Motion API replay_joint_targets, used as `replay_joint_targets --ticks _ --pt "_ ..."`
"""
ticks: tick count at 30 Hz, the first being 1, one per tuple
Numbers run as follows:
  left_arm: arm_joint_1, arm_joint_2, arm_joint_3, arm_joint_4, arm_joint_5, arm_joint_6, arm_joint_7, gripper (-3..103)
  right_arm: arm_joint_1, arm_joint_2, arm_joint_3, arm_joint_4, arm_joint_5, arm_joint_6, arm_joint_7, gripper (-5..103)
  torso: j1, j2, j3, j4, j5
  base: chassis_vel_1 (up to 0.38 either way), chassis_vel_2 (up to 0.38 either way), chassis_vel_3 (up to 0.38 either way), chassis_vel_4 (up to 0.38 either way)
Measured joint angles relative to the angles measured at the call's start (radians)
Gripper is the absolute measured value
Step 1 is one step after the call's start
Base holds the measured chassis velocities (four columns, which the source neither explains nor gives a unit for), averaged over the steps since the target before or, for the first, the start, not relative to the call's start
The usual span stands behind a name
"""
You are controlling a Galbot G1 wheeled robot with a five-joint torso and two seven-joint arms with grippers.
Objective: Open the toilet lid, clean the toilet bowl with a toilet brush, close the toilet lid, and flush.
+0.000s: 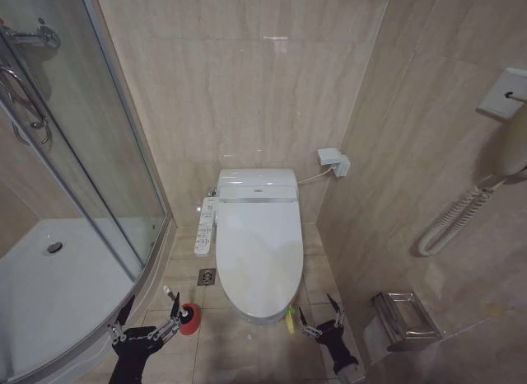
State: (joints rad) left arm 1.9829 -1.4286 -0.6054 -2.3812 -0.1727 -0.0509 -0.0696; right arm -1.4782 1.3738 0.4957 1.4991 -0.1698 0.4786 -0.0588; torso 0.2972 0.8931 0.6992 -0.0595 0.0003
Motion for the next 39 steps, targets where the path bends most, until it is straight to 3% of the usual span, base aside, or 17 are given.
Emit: replay_joint_targets --ticks 5,9,27,39 --pt "0.000 0.000 0.000 0.000 0.000 0.000 0.000 100 0.046 -0.085 -0.011 -0.031 -0.007 -0.011 -0.018 100 0.000 0.000 0.000 0.0001 0.0000 0.000 0.000 0.000 0.000" --pt "0.000 0.000 0.000 0.000 0.000 0.000 0.000 100 0.053 -0.114 -0.015 -0.038 -0.003 -0.025 -0.021 100 0.000 0.000 0.000 0.0001 -0.0001 0.000 0.000 0.000 0.000" --pt "0.000 0.000 0.000 0.000 0.000 0.000 0.000 100 0.051 -0.137 -0.074 -0.105 -0.001 -0.061 -0.061 100 0.000 0.000 0.000 0.0000 -0.0002 0.000 0.000 0.000 0.000" --pt "0.000 0.000 0.000 0.000 0.000 0.000 0.000 100 0.000 -0.181 -0.096 0.002 0.065 -0.142 -0.107 100 0.000 0.000 0.000 0.0000 -0.0004 0.000 0.000 0.000 0.000"
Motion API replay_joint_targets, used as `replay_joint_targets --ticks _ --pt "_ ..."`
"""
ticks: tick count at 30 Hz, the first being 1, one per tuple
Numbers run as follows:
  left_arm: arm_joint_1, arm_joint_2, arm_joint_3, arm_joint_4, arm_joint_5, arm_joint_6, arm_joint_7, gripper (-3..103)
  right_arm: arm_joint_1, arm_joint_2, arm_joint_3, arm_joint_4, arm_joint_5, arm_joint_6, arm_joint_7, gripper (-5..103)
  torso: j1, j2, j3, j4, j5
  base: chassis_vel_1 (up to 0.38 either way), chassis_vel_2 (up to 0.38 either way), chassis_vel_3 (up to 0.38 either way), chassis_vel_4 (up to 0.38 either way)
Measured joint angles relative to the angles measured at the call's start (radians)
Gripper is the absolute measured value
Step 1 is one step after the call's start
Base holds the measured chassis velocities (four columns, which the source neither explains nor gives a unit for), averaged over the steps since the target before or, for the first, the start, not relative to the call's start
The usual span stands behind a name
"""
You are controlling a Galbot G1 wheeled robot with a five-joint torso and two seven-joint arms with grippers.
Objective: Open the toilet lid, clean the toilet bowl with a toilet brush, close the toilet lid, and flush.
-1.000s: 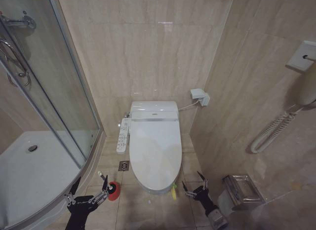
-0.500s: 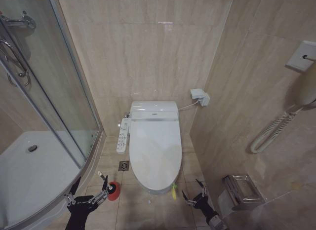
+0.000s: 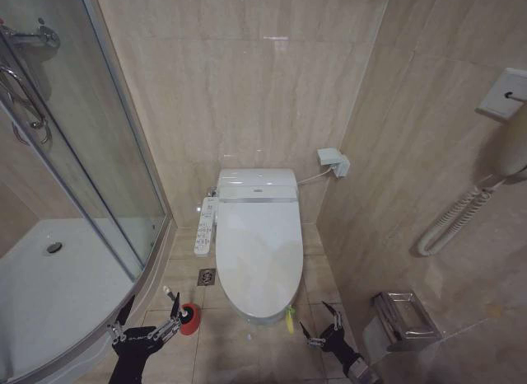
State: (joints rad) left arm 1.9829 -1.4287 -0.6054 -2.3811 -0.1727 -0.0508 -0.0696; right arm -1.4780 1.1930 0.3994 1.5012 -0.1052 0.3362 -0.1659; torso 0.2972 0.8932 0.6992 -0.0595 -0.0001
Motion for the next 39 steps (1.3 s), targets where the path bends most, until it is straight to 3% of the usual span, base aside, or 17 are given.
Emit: replay_joint_targets --ticks 12,39 --pt "0.000 0.000 0.000 0.000 0.000 0.000 0.000 100 -0.001 0.005 -0.029 -0.011 -0.017 -0.031 -0.038 100 0.000 0.000 0.000 0.0001 0.0001 0.000 0.000 0.000 0.000" --pt "0.000 0.000 0.000 0.000 0.000 0.000 0.000 100 0.062 0.089 -0.072 -0.114 -0.043 -0.025 0.032 100 0.000 0.000 0.000 0.0001 0.0001 0.000 0.000 0.000 0.000"
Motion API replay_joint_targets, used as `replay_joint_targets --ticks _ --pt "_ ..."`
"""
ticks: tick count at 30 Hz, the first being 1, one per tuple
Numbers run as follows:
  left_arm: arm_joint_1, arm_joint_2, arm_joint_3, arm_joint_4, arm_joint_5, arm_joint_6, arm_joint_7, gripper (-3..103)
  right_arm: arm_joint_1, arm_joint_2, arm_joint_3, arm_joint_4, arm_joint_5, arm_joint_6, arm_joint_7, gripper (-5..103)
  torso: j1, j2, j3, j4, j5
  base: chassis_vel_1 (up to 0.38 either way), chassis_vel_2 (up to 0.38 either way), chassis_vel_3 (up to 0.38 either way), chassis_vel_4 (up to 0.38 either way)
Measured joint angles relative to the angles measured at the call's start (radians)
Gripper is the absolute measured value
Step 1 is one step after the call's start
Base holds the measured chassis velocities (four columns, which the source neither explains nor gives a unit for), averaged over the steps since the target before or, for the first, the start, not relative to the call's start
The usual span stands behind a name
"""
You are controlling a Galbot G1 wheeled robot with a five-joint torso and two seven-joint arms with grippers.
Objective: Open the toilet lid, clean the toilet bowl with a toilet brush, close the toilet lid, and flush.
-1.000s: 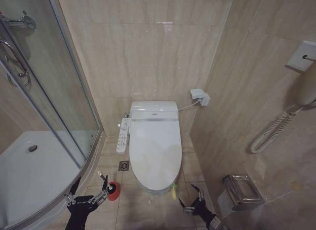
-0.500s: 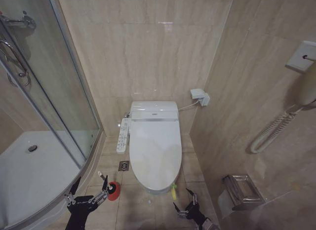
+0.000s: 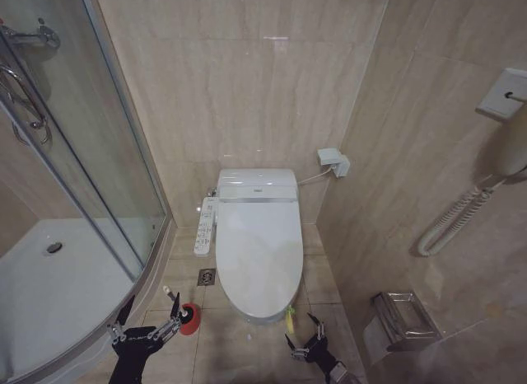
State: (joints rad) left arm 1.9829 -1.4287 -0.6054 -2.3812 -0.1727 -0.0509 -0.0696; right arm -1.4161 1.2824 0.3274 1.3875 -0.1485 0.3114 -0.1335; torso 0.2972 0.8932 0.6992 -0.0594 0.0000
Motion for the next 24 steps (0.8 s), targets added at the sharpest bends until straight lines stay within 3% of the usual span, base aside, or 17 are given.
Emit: replay_joint_targets --ticks 24 --pt "0.000 0.000 0.000 0.000 0.000 0.000 0.000 100 0.033 0.031 -0.003 -0.055 -0.025 0.009 0.074 100 0.000 0.000 0.000 0.0000 0.0000 0.000 0.000 0.000 0.000"
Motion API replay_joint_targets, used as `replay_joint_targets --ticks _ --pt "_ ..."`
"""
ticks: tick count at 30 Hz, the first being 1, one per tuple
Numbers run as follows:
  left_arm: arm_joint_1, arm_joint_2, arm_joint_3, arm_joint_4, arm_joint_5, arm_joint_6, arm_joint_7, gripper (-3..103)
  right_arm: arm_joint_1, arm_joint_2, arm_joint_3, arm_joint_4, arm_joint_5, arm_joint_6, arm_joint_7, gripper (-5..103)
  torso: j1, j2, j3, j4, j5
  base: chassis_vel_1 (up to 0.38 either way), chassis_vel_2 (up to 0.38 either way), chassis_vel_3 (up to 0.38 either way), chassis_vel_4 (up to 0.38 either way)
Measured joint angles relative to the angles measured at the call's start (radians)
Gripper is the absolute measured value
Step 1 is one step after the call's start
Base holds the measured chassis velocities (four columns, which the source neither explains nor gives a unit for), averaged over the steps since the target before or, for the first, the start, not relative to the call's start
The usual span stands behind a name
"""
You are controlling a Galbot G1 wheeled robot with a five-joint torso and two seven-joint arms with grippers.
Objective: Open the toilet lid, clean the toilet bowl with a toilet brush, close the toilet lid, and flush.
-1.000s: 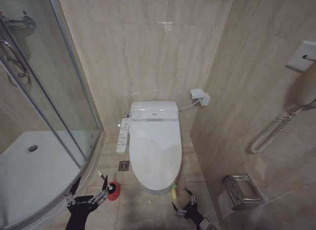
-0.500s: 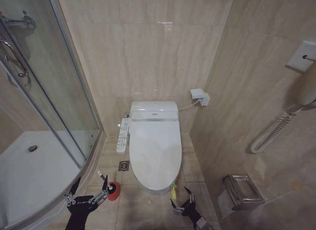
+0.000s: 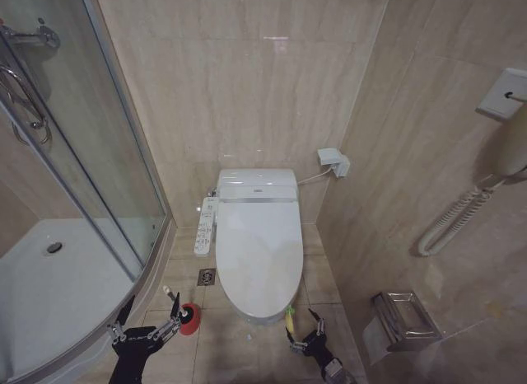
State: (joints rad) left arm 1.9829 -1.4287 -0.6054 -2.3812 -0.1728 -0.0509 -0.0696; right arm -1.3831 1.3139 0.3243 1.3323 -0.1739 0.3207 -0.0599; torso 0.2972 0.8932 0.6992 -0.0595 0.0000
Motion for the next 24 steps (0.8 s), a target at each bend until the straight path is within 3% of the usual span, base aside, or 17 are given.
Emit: replay_joint_targets --ticks 24 --pt "0.000 0.000 0.000 0.000 0.000 0.000 0.000 100 0.024 0.032 -0.006 -0.034 -0.023 -0.004 0.014 101 0.000 0.000 0.000 0.0000 0.0000 0.000 0.000 0.000 0.000"
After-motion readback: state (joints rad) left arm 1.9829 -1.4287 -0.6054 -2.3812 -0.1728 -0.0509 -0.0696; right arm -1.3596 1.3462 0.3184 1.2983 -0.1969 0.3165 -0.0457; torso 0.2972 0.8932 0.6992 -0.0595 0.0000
